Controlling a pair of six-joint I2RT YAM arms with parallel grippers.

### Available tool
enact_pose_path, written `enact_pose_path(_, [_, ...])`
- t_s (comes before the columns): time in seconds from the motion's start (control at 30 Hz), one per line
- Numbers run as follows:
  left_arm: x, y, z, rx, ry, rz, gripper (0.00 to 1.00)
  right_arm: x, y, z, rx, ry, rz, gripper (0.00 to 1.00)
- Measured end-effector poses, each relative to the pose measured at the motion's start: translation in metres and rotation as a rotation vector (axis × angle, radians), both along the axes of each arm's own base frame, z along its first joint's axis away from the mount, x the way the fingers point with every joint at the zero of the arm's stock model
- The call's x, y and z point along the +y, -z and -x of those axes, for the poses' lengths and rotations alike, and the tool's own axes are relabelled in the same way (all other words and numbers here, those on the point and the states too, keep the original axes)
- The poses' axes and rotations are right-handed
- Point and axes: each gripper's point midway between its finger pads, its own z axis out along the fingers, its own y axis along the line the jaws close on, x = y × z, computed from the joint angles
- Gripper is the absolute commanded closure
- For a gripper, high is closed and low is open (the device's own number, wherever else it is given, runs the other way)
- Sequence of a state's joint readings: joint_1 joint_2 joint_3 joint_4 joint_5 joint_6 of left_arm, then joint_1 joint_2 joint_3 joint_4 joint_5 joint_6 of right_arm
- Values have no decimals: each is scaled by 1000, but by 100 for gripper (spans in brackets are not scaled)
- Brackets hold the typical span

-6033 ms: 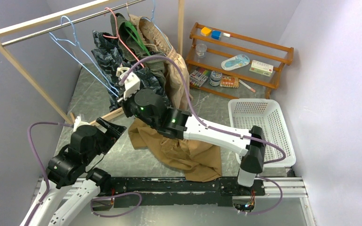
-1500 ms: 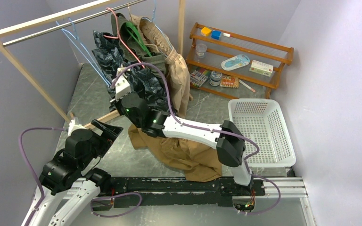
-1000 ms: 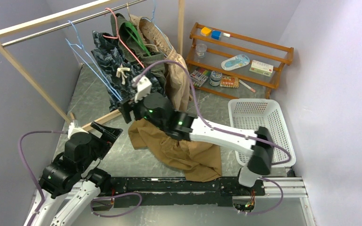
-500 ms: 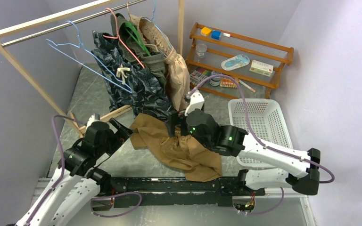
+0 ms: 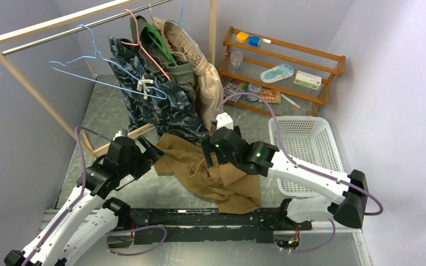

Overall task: Remove the shorts from the hanger
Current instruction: Adjust the shorts at the center of the board.

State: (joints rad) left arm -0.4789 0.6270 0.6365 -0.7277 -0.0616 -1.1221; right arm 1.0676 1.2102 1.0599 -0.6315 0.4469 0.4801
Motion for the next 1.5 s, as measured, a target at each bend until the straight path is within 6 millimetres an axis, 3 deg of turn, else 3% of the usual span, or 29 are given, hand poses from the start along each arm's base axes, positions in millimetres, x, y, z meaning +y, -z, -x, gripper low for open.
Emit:
enact_pose_path(0.07, [-1,0,1,3,7,5,4,11,3,-1,5,-59,20,2])
enact_pose_path(0.2, [-2,-2,3,-4,13,15,5,19,21,4,55,-91,39,24])
enact_pose_path(0.33, [-1,-4,5,-21,11,28,5,-6,56,18,152,38,57,41])
enact_pose_path(0.4, [0,-4,7,-33,9,36,5,-32,79,32,210,132,77,42])
enact_pose_path(0.5, [1,-2,8,-35,7,39,5,-66,98,52,268,232,82,29])
enact_pose_path(0.63, [0,4,8,-16,10,28,5,-78,89,57,271,300,39,14])
enact_pose_path(0.73, [0,10,8,7,18,11,5,-70,71,51,248,285,20,10])
enact_pose_path(0.9, [-1,15,8,30,27,-1,6,-36,21,33,178,198,-77,4])
enact_pose_path(1.03, [-2,13,9,27,31,5,5,-18,3,23,152,184,-133,3])
enact_pose_path(1.23, [0,10,12,16,27,15,5,15,28,28,214,76,-89,6])
enact_pose_path(1.37, [0,3,13,-9,20,37,6,40,49,44,243,-19,-42,4])
enact_pose_path(1.5, [0,0,14,-21,18,46,5,51,77,53,290,-53,33,2])
